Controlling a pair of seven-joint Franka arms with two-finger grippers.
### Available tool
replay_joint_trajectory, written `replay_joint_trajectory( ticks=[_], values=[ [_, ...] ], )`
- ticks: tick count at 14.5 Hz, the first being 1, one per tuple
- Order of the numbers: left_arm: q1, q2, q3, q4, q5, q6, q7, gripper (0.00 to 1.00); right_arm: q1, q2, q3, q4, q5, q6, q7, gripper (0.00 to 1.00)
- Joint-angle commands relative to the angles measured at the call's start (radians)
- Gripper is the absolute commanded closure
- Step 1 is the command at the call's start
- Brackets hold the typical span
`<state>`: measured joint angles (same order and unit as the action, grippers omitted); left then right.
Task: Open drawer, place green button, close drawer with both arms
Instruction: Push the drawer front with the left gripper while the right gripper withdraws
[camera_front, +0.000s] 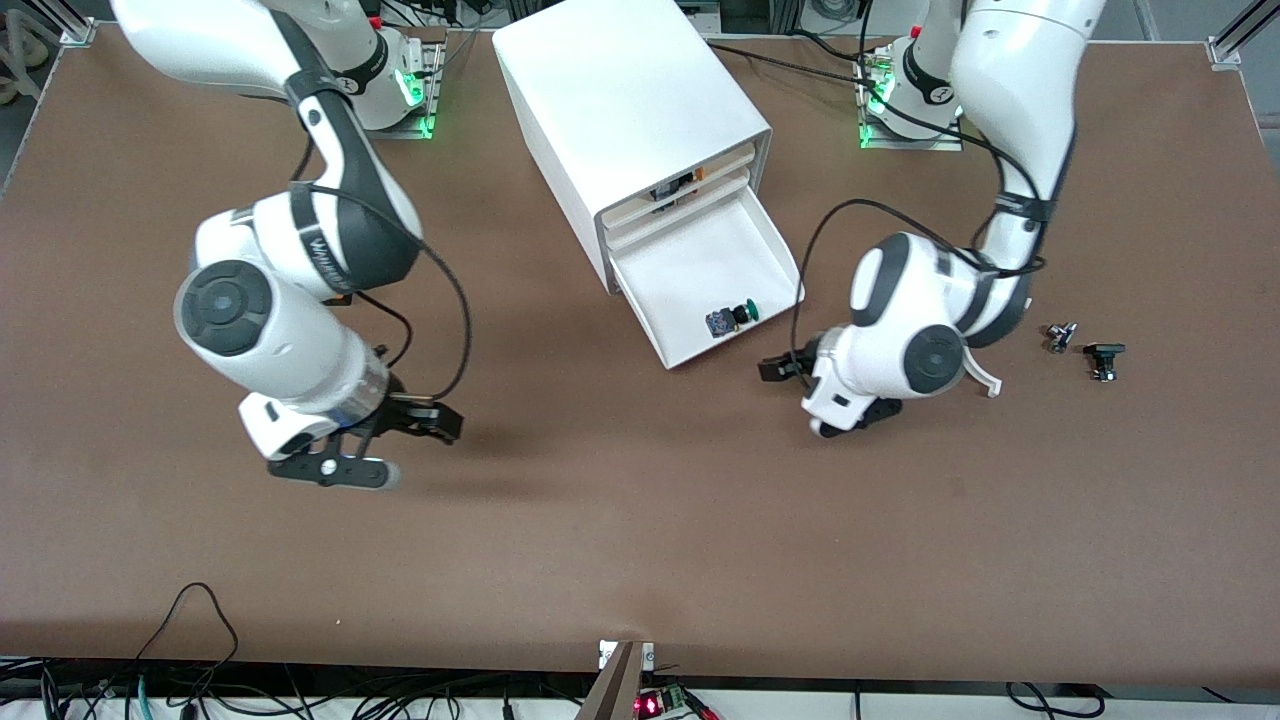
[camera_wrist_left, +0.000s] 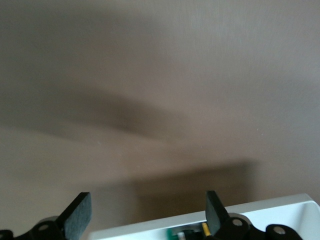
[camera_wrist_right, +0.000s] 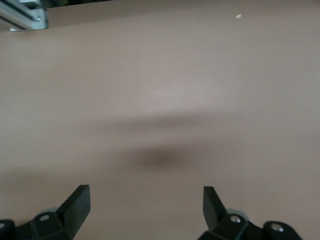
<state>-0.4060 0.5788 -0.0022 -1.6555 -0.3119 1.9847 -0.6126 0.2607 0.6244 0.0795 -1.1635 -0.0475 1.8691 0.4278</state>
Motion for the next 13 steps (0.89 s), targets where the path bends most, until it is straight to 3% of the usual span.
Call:
replay_joint_trajectory(
  ticks=[1, 4, 8, 13],
  values=[
    [-0.076, -0.020, 0.013, -0.053, 0.135, 0.072, -0.140, 0.00, -0.009, -0.107, -0.050, -0.119, 0.009, -0.002, -0.143, 0.00],
    [-0.099, -0.043, 0.010, -0.136, 0.148, 0.180, -0.187, 0.00, -0.018, -0.193, -0.112, -0.204, 0.012, 0.001, -0.275, 0.00],
    [-0.091, -0.082, -0.041, -0.249, 0.131, 0.319, -0.249, 0.00, -0.072, -0.297, -0.121, -0.284, 0.044, -0.021, -0.350, 0.00],
    [-0.091, -0.106, -0.091, -0.274, 0.129, 0.319, -0.302, 0.00, -0.080, -0.497, -0.142, -0.473, 0.066, -0.042, -0.354, 0.00]
  ],
)
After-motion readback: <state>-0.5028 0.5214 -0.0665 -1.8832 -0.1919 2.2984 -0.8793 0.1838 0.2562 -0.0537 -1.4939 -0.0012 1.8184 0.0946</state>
